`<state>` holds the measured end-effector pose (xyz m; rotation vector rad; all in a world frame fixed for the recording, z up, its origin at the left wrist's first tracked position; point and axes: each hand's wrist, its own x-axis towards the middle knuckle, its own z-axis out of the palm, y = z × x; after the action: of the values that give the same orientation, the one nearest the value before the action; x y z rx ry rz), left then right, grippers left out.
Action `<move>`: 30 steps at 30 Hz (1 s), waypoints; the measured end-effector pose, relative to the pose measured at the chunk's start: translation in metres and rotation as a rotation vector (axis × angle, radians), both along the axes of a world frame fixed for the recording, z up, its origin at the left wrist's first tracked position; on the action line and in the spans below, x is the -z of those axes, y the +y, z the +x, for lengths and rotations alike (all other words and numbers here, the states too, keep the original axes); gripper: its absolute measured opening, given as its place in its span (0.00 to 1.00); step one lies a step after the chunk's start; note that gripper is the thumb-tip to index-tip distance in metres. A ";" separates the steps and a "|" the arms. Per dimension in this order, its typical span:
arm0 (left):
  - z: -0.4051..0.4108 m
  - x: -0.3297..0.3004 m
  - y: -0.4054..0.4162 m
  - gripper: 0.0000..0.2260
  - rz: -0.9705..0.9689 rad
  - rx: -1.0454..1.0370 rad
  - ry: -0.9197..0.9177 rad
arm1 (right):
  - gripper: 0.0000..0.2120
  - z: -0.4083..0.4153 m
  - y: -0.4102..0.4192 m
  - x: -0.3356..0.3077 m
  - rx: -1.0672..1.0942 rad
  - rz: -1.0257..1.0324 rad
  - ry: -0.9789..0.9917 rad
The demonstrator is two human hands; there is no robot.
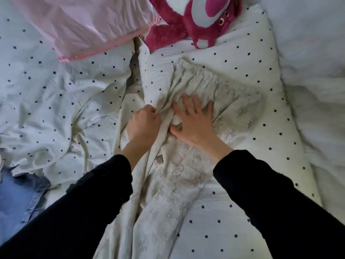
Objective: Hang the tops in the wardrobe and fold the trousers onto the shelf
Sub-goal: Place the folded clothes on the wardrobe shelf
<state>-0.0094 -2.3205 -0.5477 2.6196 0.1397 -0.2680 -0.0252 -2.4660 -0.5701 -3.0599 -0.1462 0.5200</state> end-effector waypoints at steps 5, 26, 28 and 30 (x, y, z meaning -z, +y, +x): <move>0.002 -0.019 0.007 0.07 -0.270 -0.178 -0.044 | 0.35 0.005 -0.004 0.000 -0.030 0.070 0.106; -0.081 -0.044 -0.121 0.18 0.132 0.797 -0.241 | 0.29 0.005 -0.109 -0.099 0.666 0.782 0.124; -0.081 -0.038 -0.126 0.20 0.220 0.841 -0.175 | 0.23 0.005 -0.111 -0.097 0.675 0.805 0.065; -0.083 -0.034 -0.126 0.18 0.257 0.844 -0.219 | 0.15 0.007 -0.114 -0.093 0.703 0.775 -0.025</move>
<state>-0.0928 -2.4464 -0.5139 2.7872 -1.0838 -0.2464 -0.0179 -2.5801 -0.4770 -2.1512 0.5665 0.2743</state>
